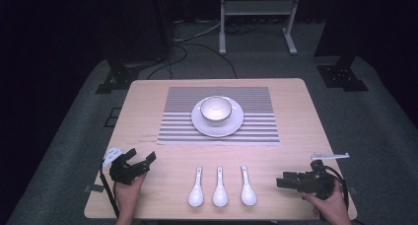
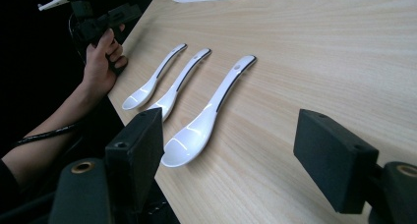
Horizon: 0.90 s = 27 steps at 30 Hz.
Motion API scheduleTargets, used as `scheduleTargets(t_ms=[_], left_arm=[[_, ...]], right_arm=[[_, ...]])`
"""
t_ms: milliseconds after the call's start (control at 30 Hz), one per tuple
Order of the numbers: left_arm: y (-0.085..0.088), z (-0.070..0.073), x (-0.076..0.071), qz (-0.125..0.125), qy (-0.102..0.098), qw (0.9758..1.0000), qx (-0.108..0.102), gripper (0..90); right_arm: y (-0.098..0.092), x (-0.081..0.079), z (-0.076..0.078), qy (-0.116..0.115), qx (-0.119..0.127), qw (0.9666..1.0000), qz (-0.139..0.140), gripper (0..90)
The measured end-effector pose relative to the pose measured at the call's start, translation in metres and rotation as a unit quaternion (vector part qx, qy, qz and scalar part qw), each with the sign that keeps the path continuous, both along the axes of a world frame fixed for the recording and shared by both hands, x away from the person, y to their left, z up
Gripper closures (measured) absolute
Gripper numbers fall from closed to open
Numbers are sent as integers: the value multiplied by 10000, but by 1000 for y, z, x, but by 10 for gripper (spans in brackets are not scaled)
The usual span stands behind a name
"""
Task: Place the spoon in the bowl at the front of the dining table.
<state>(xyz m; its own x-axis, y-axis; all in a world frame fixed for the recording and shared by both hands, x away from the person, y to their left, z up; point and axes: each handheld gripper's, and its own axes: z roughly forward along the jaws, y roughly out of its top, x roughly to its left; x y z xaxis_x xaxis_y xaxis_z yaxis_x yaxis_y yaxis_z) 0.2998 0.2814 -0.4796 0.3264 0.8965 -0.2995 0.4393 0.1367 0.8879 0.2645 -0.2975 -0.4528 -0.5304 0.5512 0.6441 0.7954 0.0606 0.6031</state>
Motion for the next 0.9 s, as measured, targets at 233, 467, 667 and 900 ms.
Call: scheduleTargets(t_ms=[233, 467, 667, 900], left_arm=[[0, 0, 0, -13, -4, 10000, 17, 53], [0, 0, 0, -17, -4, 10000, 24, 53], [0, 0, 0, -16, -4, 10000, 21, 53], [0, 0, 0, -24, -2, 10000, 30, 53]], right_arm=[[7, 4, 3, -9, -22, 10000, 72, 262], [14, 8, 2, 23, -30, 9999, 165, 262], [21, 11, 2, 62, -60, 9997, 241, 262], [33, 17, 4, 77, -113, 9992, 381, 262]])
